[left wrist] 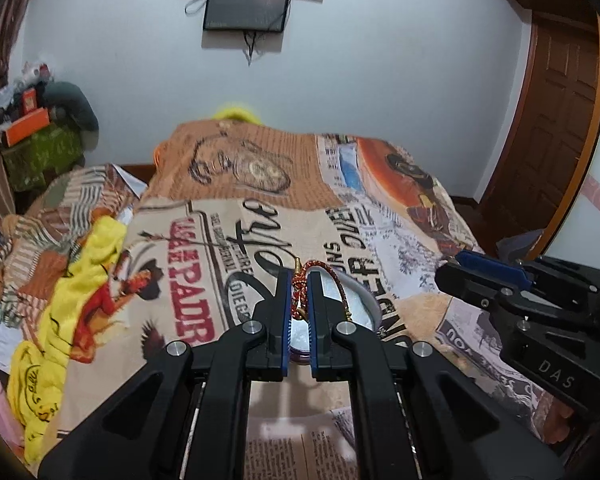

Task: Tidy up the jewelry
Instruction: 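Carry bracelet and ring into the purple heart tin and open both tools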

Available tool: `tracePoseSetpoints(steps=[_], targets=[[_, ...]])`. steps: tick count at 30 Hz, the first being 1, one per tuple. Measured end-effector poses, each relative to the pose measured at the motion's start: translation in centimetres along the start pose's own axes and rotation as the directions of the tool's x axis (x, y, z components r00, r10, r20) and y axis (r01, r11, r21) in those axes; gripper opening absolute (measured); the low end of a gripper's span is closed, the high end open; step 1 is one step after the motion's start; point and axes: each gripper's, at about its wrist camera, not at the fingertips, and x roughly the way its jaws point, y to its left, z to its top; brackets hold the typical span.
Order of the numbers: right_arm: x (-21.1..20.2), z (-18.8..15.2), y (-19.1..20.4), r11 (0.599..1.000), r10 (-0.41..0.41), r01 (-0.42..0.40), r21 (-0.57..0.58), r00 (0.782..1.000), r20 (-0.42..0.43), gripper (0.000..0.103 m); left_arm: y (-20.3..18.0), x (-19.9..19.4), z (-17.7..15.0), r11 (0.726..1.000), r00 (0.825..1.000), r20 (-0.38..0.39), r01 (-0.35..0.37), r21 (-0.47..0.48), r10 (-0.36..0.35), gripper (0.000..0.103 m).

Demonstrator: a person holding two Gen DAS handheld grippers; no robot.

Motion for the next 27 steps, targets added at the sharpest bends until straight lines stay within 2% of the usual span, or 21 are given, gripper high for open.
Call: tracePoseSetpoints(steps=[7, 13, 19, 27], targets=[[3.6, 0.2, 0.0, 0.999, 0.028, -0.033, -0.043, 0.995, -0.101, 0.02, 0.8, 3.7, 0.0, 0.999, 0.996, -0.082, 0.029, -0.034, -0.032, 0.006], [6.4, 0.2, -0.2, 0.997, 0.057, -0.067, -0.048, 0.981, -0.185, 0.02, 1.9, 5.8, -0.1, 0.997, 0.989, -0.135, 0.048, -0.067, -0.057, 0.006], [8.3, -0.1, -0.3, 0.995, 0.067, -0.084, -0.06, 0.966, -0.249, 0.02, 2.0, 6.7, -0.2, 0.997, 0.985, -0.161, 0.051, -0.057, -0.06, 0.006], [9.4, -0.3, -0.1, 0.993, 0.047, -0.075, -0.093, 0.96, -0.277, 0.02, 1.5, 7.1, -0.5, 1.0, 0.986, -0.167, 0.018, -0.007, -0.019, 0.006]])
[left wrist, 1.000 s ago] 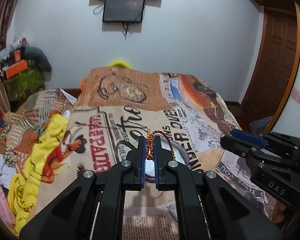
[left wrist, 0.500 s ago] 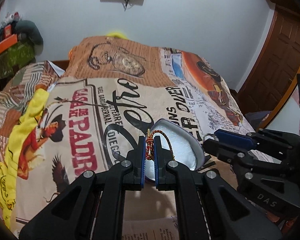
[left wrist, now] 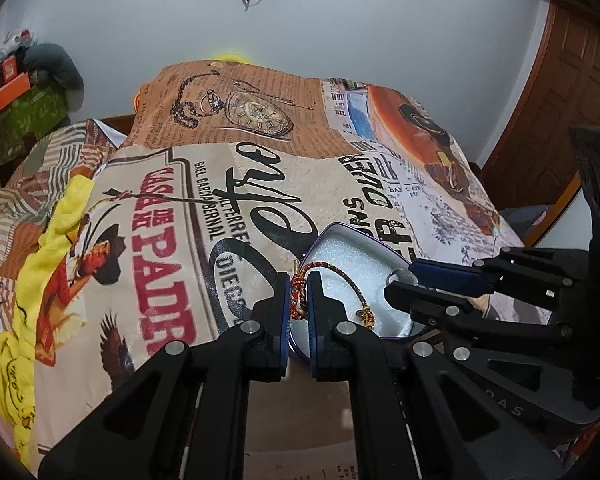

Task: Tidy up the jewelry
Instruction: 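Carry bracelet and ring into the purple heart tin and open both tools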

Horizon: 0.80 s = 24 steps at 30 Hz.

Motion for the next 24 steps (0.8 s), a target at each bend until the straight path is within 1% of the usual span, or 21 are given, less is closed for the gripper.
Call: tracePoseSetpoints(steps=[5, 8, 12, 15, 19, 22, 24], targets=[[0.2, 0.0, 0.2, 1.0, -0.005, 0.005, -0.013, 1.0, -0.009, 0.02, -0.5, -0.3, -0.1, 0.999, 0.999, 0.011, -0.031, 0.037, 0.031, 0.006], [0.2, 0.0, 0.3, 1.0, -0.015, 0.015, -0.022, 1.0, -0.016, 0.02, -0.5, -0.4, -0.2, 0.999, 0.999, 0.006, -0.035, 0.036, 0.035, 0.006], [-0.2, -0.1, 0.3, 1.0, -0.02, 0.02, -0.018, 1.0, -0.014, 0.024, -0.2, -0.7, -0.2, 0.999, 0.999, 0.0, -0.043, 0.021, 0.043, 0.008], [-1.0, -0.1, 0.2, 1.0, -0.022, 0.022, -0.009, 1.0, -0.005, 0.025, -0.1, -1.3, -0.1, 0.999, 0.999, 0.005, -0.045, 0.009, 0.045, 0.009], [-2.3, -0.2, 0.1, 0.999, -0.036, 0.036, -0.004, 0.999, 0.014, 0.025, -0.1, -2.7, 0.1, 0.999, 0.999, 0.022, -0.05, 0.0, 0.05, 0.018], [-3.7, -0.4, 0.1, 0.999, -0.045, 0.045, 0.002, 0.998, 0.035, 0.026, -0.4, -4.2, 0.2, 0.999, 0.998, 0.038, -0.055, 0.004, 0.054, 0.019], [-4.7, -0.5, 0.2, 0.999, -0.051, 0.051, 0.007, 0.997, 0.052, 0.031, -0.7, -5.0, 0.3, 0.998, 0.997, 0.046, -0.059, 0.013, 0.059, 0.019]])
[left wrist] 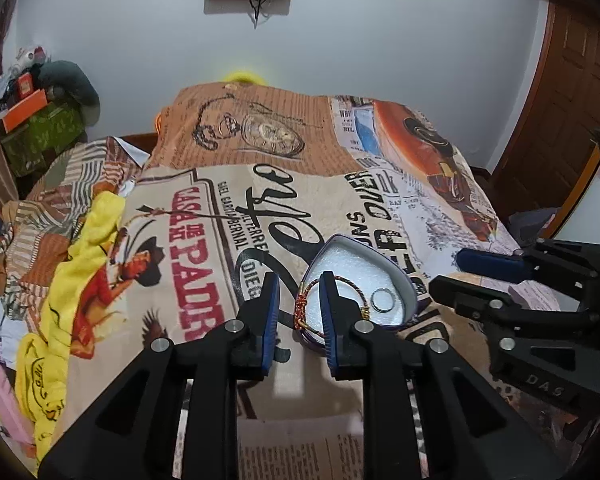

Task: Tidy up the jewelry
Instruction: 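Carry bracelet and ring into the purple heart tin and open both tools, then move both open tools back to the jewelry pile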

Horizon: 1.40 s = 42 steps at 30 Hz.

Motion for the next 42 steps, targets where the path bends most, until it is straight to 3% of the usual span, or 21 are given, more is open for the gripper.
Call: tracePoseSetpoints(steps=[4, 15, 21, 34, 42], targets=[[-2.4, -0.4, 0.0, 1.0, -0.017, 0.017, 0.016, 0.999, 0.047, 0.043, -0.7, -1.8, 0.0, 1.0, 1.0, 0.016, 0.0, 0.015, 0.0, 0.027], [-7.6, -3.0, -0.2, 0.997, -0.047, 0.039, 0.063, 0.992, 0.12, 0.043, -3.0, -5.7, -1.7, 0.998, 1.0, 0.03, 0.002, 0.07, -0.004, 0.038], [-9.0, -4.8, -0.7, 0.996, -0.058, 0.048, 0.08, 0.99, 0.127, 0.043, -4.4, -5.9, -3.9, 0.995, 0.999, -0.024, 0.027, 0.095, -0.024, 0.04], [-9.0, -9.9, -1.1, 0.992, -0.108, 0.103, 0.07, 0.991, 0.076, 0.043, -6.7, -4.1, -8.7, 0.987, 0.987, -0.152, 0.076, 0.142, -0.054, 0.04], [-7.4, -12.9, -1.2, 0.994, -0.078, 0.078, 0.078, 0.997, -0.003, 0.043, -7.1, -3.2, -10.9, 0.982, 0.967, -0.227, 0.145, 0.123, -0.114, 0.04]])
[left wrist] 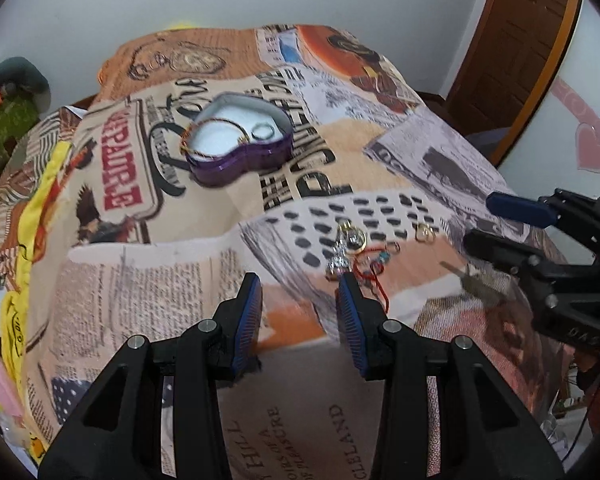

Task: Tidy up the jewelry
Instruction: 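Move both open tools back to the jewelry pile, then grasp the silver charm pendant with the left tool while the right tool grasps a gold ring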

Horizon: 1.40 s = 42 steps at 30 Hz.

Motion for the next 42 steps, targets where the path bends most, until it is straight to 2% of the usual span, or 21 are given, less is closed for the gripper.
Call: tracePoseSetpoints(steps=[7, 21, 28, 30, 31, 37, 42], targets=[[1.2, -1.2, -0.1, 0.999, 0.031, -0.029, 0.038, 0.999, -0.044, 0.043, -0.4, 0.7, 0.1, 1.0, 1.0, 0.007, 0.012, 0.005, -0.012, 0.04], [2.7, -0.6, -0.3, 0.997, 0.064, -0.062, 0.049, 0.997, -0.05, 0.043, -1.1, 1.7, 1.1, 0.999, 0.999, 0.03, 0.026, 0.032, -0.027, 0.04], [3.3, -0.3, -0.4, 0.994, 0.092, -0.09, 0.058, 0.995, -0.04, 0.043, -1.0, 2.1, 1.2, 0.998, 0.998, 0.038, 0.044, 0.034, -0.045, 0.015], [3.4, -0.2, -0.4, 0.994, 0.094, -0.092, 0.057, 0.995, -0.033, 0.043, -1.0, 2.1, 1.2, 0.998, 0.998, 0.043, 0.048, 0.032, -0.049, 0.015], [3.5, -0.2, -0.3, 0.994, 0.096, -0.094, 0.056, 0.995, -0.03, 0.042, -0.9, 2.1, 1.1, 0.998, 0.998, 0.046, 0.05, 0.031, -0.051, 0.015], [3.7, 0.0, -0.2, 0.992, 0.12, -0.118, 0.054, 0.992, -0.025, 0.02, -0.7, 1.7, 1.0, 0.999, 0.997, 0.057, 0.053, 0.014, -0.053, 0.014], [3.4, 0.0, 0.0, 0.992, 0.12, -0.119, 0.047, 0.992, -0.022, 0.018, -0.4, 1.2, 0.9, 0.999, 0.997, 0.066, 0.047, 0.003, -0.047, 0.014]])
